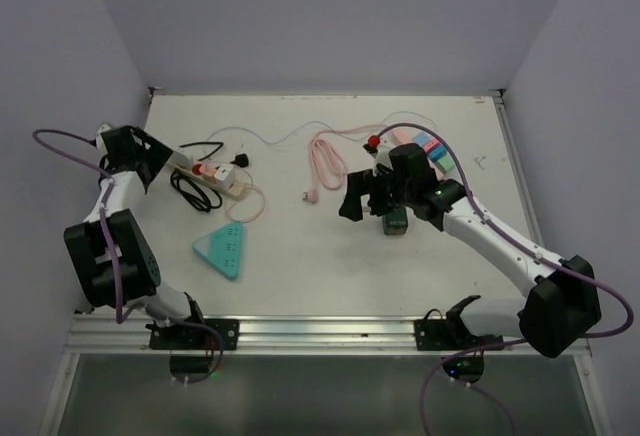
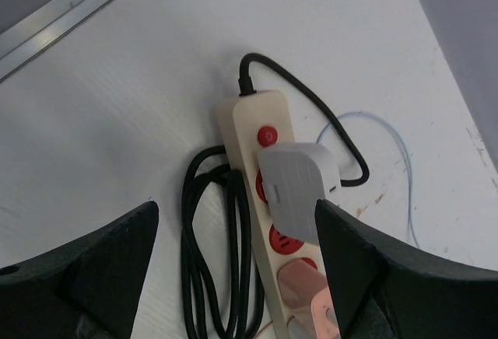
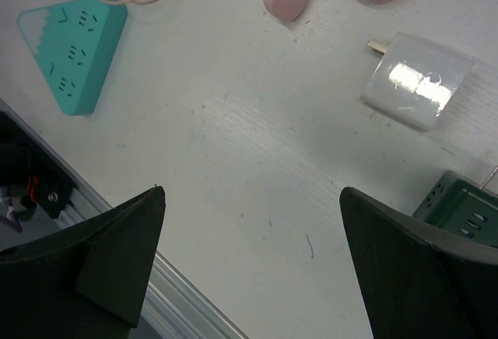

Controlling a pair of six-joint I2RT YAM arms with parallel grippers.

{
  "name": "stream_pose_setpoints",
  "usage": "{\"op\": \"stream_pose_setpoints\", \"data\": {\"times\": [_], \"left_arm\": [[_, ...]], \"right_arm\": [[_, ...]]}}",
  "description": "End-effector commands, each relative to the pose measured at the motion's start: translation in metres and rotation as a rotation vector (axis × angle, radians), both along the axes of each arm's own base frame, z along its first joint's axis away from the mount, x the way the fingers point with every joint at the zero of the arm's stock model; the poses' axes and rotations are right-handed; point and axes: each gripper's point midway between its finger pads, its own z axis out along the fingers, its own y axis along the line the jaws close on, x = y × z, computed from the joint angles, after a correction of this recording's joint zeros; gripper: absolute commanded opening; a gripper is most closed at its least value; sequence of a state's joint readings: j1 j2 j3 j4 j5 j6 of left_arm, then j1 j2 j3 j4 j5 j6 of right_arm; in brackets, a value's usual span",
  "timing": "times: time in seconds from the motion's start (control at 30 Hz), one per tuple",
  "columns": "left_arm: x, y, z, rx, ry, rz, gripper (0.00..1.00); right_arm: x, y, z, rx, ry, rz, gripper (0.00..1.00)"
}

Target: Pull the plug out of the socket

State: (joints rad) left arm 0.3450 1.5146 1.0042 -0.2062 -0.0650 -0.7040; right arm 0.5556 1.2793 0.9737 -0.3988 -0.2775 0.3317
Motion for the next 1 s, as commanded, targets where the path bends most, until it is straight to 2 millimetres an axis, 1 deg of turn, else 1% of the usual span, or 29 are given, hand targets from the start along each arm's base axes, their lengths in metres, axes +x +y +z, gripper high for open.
{"op": "stream_pose_setpoints", "data": {"times": [0.0, 0.03, 0.07, 0.1, 0.13, 0.17, 0.2, 0.23, 0.3, 0.37, 0.4, 0.47, 0.5, 0.53, 0.6, 0.63, 0.77, 0.8, 0.97], "left_arm": [[0.043, 0.014, 0.034, -0.008, -0.254, -0.14, 0.85], [0.045, 0.017, 0.022, -0.03, -0.251, -0.152, 0.84], [0.044, 0.024, 0.018, -0.039, -0.26, -0.154, 0.83], [0.049, 0.023, 0.02, -0.043, -0.293, -0.189, 0.82], [0.052, 0.024, 0.009, -0.059, -0.287, -0.202, 0.79], [0.055, 0.028, 0.008, -0.059, -0.306, -0.211, 0.78], [0.058, 0.022, 0.005, -0.083, -0.316, -0.247, 0.77], [0.06, 0.021, -0.01, -0.107, -0.3, -0.262, 0.76], [0.063, 0.02, -0.017, -0.121, -0.314, -0.297, 0.72], [0.063, 0.019, -0.029, -0.132, -0.31, -0.302, 0.69], [0.065, 0.02, -0.027, -0.123, -0.338, -0.318, 0.69], [0.066, 0.021, -0.036, -0.13, -0.336, -0.328, 0.66], [0.067, 0.02, -0.039, -0.133, -0.34, -0.336, 0.66], [0.066, 0.021, -0.048, -0.145, -0.328, -0.333, 0.66], [0.067, 0.022, -0.055, -0.149, -0.323, -0.335, 0.66], [0.067, 0.022, -0.063, -0.161, -0.311, -0.337, 0.66], [0.068, 0.012, -0.072, -0.216, -0.338, -0.365, 0.66], [0.068, 0.008, -0.073, -0.228, -0.344, -0.376, 0.65], [0.066, -0.008, -0.081, -0.304, -0.378, -0.392, 0.62]], "right_arm": [[-0.008, 0.007, 0.011, 0.036, -0.056, 0.083, 0.98], [-0.008, 0.007, 0.01, 0.034, -0.055, 0.088, 0.98], [-0.009, 0.007, 0.009, 0.034, -0.06, 0.098, 0.98], [-0.009, 0.008, 0.007, 0.034, -0.059, 0.1, 0.98], [-0.009, 0.008, 0.005, 0.032, -0.055, 0.1, 0.98], [-0.01, 0.009, 0.002, 0.032, -0.044, 0.107, 0.98], [-0.009, 0.009, 0.002, 0.035, -0.045, 0.108, 0.98], [-0.009, 0.011, 0.002, 0.037, -0.042, 0.111, 0.98], [-0.009, 0.013, 0.001, 0.046, -0.035, 0.117, 0.98], [-0.009, 0.014, 0.001, 0.045, -0.035, 0.122, 0.98], [-0.01, 0.014, 0.0, 0.045, -0.032, 0.124, 0.98], [-0.009, 0.014, 0.001, 0.045, -0.038, 0.127, 0.98], [-0.009, 0.014, 0.001, 0.041, -0.038, 0.128, 0.98], [-0.009, 0.014, 0.001, 0.041, -0.036, 0.129, 0.98], [-0.01, 0.014, 0.001, 0.041, -0.032, 0.13, 0.98], [-0.009, 0.013, 0.001, 0.039, -0.033, 0.124, 0.98], [-0.009, 0.013, 0.0, 0.041, -0.028, 0.114, 0.98], [-0.009, 0.014, 0.001, 0.044, -0.027, 0.114, 0.98], [-0.009, 0.014, 0.001, 0.053, -0.026, 0.11, 0.98]]}}
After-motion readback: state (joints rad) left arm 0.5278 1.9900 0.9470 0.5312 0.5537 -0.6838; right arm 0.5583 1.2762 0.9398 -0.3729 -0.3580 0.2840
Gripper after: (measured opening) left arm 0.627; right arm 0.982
